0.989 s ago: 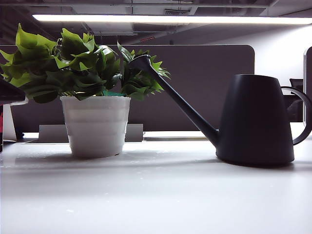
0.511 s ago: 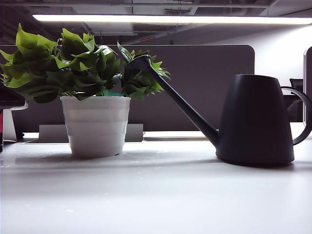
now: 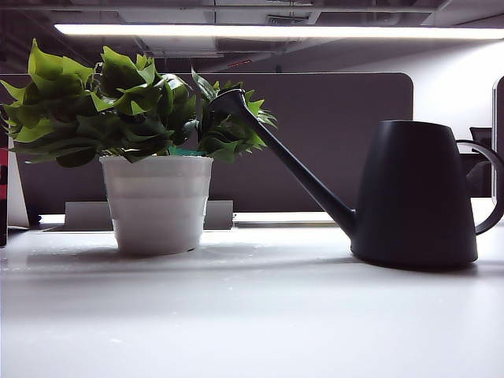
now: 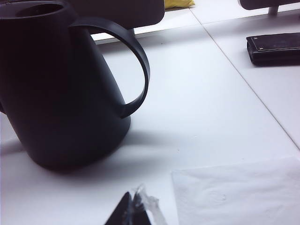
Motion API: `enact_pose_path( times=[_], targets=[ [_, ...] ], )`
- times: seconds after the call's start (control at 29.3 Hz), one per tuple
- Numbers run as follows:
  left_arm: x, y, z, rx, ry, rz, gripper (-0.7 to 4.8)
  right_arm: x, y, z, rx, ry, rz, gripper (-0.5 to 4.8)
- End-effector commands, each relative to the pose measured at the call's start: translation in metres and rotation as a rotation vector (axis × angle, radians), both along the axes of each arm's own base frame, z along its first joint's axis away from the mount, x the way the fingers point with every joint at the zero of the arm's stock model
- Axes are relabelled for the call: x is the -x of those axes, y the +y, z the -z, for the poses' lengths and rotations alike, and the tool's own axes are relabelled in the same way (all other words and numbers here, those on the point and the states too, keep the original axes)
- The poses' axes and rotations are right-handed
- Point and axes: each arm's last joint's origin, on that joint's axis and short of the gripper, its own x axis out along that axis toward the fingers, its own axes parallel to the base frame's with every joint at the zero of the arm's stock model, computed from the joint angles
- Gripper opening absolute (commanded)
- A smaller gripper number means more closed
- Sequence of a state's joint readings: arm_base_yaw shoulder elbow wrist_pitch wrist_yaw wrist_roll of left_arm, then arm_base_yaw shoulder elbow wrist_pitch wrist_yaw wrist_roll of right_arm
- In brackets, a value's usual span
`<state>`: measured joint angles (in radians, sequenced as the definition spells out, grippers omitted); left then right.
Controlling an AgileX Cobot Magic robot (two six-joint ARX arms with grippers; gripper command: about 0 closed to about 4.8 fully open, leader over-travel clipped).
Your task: Pick up the watering can from the table, water the potted plant, and put the can back.
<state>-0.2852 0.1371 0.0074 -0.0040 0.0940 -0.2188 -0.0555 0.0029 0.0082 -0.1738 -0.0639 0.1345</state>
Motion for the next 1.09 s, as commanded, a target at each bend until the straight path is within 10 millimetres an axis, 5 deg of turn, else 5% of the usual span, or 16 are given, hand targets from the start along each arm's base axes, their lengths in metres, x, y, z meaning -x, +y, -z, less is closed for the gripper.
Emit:
enact_pose_path(
  times=[0.03,0.31,1.09],
  targets=[
    [-0.002,0.014,-0.003,0.006,-0.032,-0.136,-0.05,0.000,0.000,0.001,-0.003,-0.005,0.002,0.03],
    [0.003,0.039,-0.013,0.013,-0.154,-0.386,-0.05,0.000,0.000,0.001,-0.003,-0.006,0.001,0.03],
    [0.003,0.037,-0.013,0.014,-0.152,-0.368,-0.05,0.000,0.000,0.001,-0.003,-0.008,0.001,0.03]
  ],
)
